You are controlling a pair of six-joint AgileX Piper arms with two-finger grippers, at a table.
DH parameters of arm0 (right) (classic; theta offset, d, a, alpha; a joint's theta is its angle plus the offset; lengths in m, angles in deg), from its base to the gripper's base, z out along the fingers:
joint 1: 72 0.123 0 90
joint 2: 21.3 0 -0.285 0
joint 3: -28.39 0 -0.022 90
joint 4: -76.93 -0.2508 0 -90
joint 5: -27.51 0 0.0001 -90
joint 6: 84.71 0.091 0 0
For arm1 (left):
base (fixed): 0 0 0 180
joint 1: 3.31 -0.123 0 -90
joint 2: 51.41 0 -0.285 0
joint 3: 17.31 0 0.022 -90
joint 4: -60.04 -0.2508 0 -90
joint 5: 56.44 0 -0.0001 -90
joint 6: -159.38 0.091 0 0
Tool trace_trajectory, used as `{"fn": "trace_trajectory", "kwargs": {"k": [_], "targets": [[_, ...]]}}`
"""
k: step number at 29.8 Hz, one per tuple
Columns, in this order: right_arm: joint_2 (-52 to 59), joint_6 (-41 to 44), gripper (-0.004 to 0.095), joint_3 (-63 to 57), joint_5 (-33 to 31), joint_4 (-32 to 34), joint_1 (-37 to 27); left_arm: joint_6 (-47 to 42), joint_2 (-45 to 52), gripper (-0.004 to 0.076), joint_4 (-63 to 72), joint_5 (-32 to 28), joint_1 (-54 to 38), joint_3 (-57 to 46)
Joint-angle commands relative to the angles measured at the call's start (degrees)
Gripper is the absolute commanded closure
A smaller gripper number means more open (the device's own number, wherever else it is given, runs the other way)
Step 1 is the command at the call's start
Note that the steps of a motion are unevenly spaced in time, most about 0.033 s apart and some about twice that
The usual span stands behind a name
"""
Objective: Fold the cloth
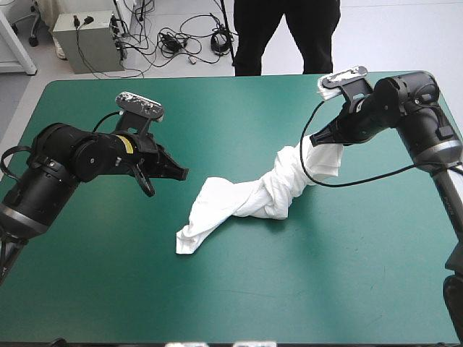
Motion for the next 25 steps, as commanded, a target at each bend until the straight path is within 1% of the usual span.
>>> {"fn": "trace_trajectory", "kwargs": {"k": [1, 3, 5, 6, 8, 11, 13, 15, 16, 21, 25], "targets": [[2.7, -0.4, 0.0925, 2.0, 2.0, 0.1, 0.0, 0.0, 1.9, 0.0733, 0.0, -0.1, 0.0, 2.0], [2.7, -0.4, 0.0925, 2.0, 1.9, 0.3, 0.0, 0.4, 1.9, 0.0732, 0.0, 2.3, 0.0, 2.0], [2.7, -0.4, 0.0925, 2.0, 1.9, 0.3, 0.0, 2.4, 1.9, 0.0722, 0.0, 6.0, 0.0, 2.0], [2.7, -0.4, 0.0925, 2.0, 1.9, 0.3, 0.0, 3.8, 1.9, 0.0702, 0.0, 8.4, 0.0, 2.0], [2.7, -0.4, 0.0925, 2.0, 1.6, 0.3, 0.0, 6.0, 1.9, 0.0629, 0.5, 11.7, 0.0, 2.0], [2.7, -0.4, 0.0925, 2.0, 1.1, 0.4, 0.0, 6.5, 2.0, 0.0433, 1.2, 11.5, 0.0, 1.9], [2.7, -0.4, 0.0925, 2.0, 0.6, 0.4, 0.0, 6.7, 2.0, 0.0273, 1.6, 11.5, 0.0, 1.6], [2.7, -0.4, 0.0925, 2.0, 0.1, 0.9, 0.0, 6.7, 2.0, 0.0174, 1.4, 10.9, 0.0, 0.8], [2.7, -0.4, 0.0925, 2.0, 0.0, 0.9, 0.0, 6.7, 2.0, 0.0149, 1.3, 10.5, 0.0, -0.1], [2.7, -0.4, 0.0925, 2.0, -0.5, 1.4, 0.0, 6.9, 2.0, 0.0168, 1.9, 8.0, 0.0, -8.5], [2.7, -0.4, 0.0925, 2.0, -0.5, 1.4, 0.0, 8.1, 1.8, 0.0176, 3.3, 2.2, 0.0, -15.0]]}}
